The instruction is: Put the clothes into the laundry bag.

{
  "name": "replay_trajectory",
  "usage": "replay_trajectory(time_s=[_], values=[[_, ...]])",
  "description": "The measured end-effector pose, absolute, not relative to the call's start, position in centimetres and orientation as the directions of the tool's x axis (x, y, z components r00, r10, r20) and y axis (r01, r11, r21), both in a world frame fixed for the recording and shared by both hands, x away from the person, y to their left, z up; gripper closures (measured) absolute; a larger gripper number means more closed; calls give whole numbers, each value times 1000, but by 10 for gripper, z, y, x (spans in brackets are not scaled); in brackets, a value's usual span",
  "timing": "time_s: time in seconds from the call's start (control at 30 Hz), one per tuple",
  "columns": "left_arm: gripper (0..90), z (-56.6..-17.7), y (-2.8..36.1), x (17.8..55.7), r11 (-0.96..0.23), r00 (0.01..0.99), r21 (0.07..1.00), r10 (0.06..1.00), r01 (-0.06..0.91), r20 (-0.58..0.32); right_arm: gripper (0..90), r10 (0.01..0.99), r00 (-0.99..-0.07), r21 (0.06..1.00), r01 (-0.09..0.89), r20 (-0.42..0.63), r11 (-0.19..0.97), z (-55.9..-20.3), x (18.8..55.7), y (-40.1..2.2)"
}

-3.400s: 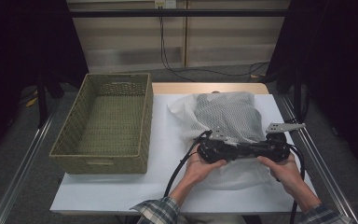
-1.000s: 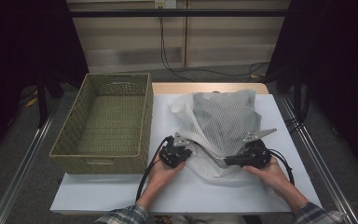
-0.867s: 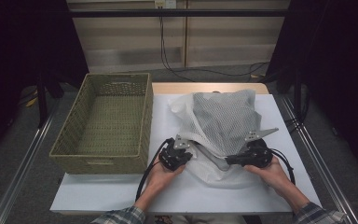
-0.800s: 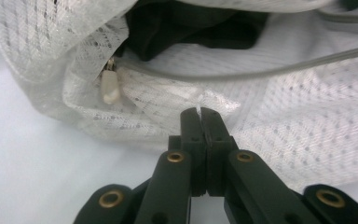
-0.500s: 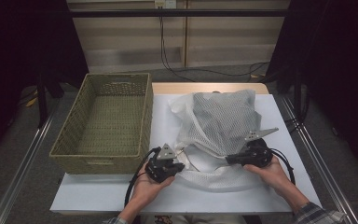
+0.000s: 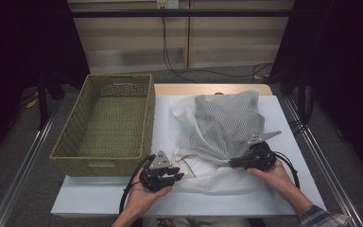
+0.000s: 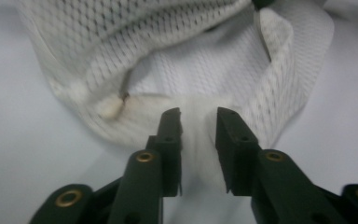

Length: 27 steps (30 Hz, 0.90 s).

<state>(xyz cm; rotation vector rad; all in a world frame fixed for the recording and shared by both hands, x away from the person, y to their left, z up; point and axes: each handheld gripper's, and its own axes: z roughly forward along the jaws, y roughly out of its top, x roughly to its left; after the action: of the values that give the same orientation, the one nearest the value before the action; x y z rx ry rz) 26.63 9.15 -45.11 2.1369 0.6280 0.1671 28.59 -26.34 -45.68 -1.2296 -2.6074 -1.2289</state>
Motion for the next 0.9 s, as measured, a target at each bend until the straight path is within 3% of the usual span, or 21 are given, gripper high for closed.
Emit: replay_trajectory(time_s=[0.2, 0.37, 0.47, 0.53, 0.57, 0.6, 0.9], values=[[526, -455, 70, 275, -537, 873, 772, 485, 341, -48, 882, 622, -721, 640, 639, 306, 426, -459, 281, -254], [510, -471, 57, 288, -575, 868, 724, 491, 381, -68, 882, 602, -737, 640, 629, 309, 441, -459, 278, -252], [592, -477, 56, 289, -622, 868, 696, 496, 359, -4, 882, 608, -733, 643, 630, 306, 436, -457, 277, -254], [739, -476, 62, 292, -606, 860, 698, 510, 381, -27, 882, 616, -728, 645, 632, 303, 430, -457, 277, -255], [869, -475, 65, 293, -613, 866, 691, 498, 383, -38, 882, 615, -727, 647, 632, 305, 427, -458, 278, -256], [900, -475, 67, 292, -609, 862, 689, 505, 392, -44, 882, 624, -722, 644, 635, 298, 427, -457, 278, -257], [900, -463, 97, 270, -621, 860, 671, 508, 404, -48, 877, 638, -710, 653, 640, 299, 406, -456, 279, -263]])
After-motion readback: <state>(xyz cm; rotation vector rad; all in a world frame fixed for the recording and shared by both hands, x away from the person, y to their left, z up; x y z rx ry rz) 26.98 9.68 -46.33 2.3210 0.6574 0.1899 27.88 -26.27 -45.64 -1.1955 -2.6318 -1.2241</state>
